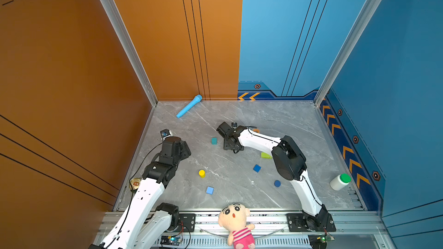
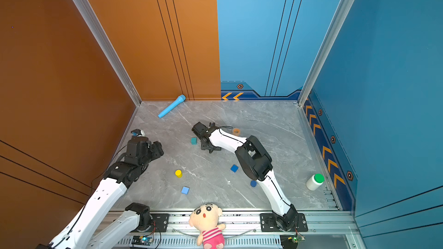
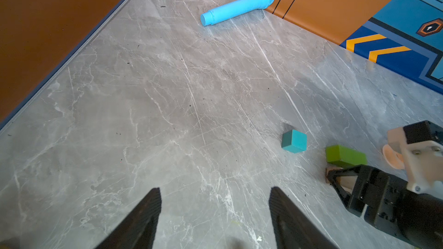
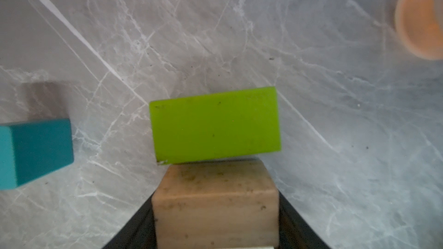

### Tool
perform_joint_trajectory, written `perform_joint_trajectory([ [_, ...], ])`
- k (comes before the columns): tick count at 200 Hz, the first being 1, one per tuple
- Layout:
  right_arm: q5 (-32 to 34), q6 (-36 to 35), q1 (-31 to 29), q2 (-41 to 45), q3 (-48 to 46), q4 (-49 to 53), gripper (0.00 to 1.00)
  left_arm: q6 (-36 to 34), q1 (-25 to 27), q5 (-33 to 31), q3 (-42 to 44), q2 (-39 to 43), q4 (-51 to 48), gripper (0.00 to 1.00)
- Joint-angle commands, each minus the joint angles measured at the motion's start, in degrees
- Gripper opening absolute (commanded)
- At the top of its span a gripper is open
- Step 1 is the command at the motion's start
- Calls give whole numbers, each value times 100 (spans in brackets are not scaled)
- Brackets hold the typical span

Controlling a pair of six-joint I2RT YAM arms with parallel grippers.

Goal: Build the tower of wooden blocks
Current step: 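Lift the tan block with the right gripper toward the green block, then lower the tan block beside the green block with the right gripper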

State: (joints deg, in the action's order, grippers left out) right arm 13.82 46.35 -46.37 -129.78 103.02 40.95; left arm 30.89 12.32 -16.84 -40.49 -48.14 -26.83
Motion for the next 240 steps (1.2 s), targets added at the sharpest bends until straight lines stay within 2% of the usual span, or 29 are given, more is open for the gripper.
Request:
perform_joint_trajectory([
  [1, 172, -73, 42, -81, 186, 293, 71, -79, -66, 101, 61, -20, 77, 73],
  [53, 148, -93, 83, -103, 254, 333, 79, -78, -106, 129, 59, -27, 90, 73],
  [107, 68, -82, 49, -32, 185, 370, 80, -79, -125, 165, 58, -21, 100, 73],
  [240, 36, -10, 14, 55, -230, 359, 71, -71, -126, 161, 76, -20, 95, 73],
])
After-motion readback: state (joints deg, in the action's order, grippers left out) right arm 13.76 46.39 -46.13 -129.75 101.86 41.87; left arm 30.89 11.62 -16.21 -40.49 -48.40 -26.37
